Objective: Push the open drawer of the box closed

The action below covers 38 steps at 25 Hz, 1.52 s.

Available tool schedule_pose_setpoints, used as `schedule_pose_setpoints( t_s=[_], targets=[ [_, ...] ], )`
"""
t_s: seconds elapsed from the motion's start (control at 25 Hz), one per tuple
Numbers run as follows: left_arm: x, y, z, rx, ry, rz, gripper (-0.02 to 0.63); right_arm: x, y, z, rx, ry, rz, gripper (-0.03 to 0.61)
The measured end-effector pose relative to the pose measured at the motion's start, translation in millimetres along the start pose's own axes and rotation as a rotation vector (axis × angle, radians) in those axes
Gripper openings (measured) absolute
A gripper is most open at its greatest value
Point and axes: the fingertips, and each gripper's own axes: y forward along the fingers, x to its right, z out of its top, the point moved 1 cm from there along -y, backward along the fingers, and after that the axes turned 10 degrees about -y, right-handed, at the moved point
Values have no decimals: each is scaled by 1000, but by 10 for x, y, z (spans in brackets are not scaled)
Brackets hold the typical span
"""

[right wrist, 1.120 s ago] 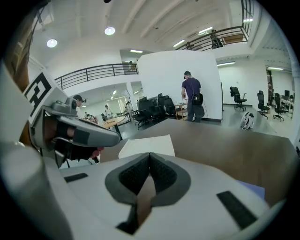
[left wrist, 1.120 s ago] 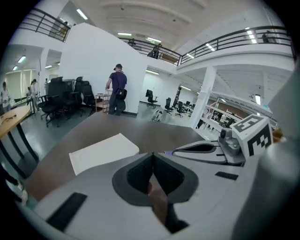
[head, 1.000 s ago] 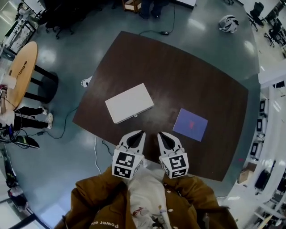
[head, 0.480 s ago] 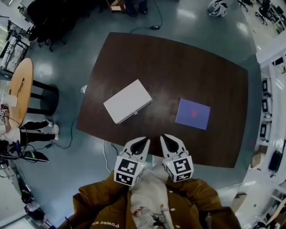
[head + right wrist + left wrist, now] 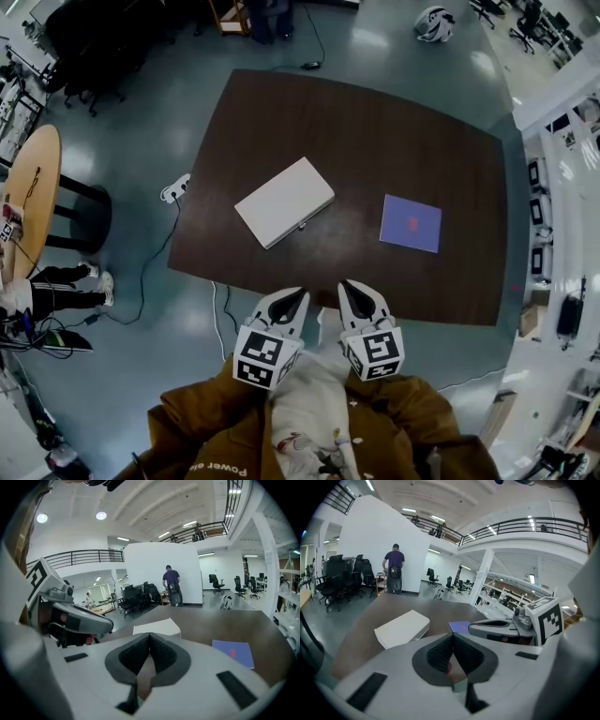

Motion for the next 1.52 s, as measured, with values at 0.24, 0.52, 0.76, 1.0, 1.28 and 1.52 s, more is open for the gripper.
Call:
schedule_pose_setpoints(
  t_s=[0.24, 0.52, 0.76, 1.0, 1.28, 1.52],
  targets=[
    [-218, -569, -216, 1, 24, -49, 8, -688, -106, 30, 24, 33, -108, 6],
    [-224, -927, -461, -5, 29, -96, 8, -1201, -279, 47, 30, 14, -157, 6],
    [-210, -1078, -605, 11, 14, -95, 8, -1405, -355, 28, 53, 30, -161, 6],
    [-145, -1140, -675, 60, -20, -57, 6, -1469, -474, 64, 85, 18, -127, 6],
    [31, -1095, -755, 69, -21, -26, 6, -1337, -657, -66, 80, 31, -129, 6],
    [325, -987, -832, 49, -3, -56, 6, -1245, -857, -143, 93, 30, -128, 6]
  ],
)
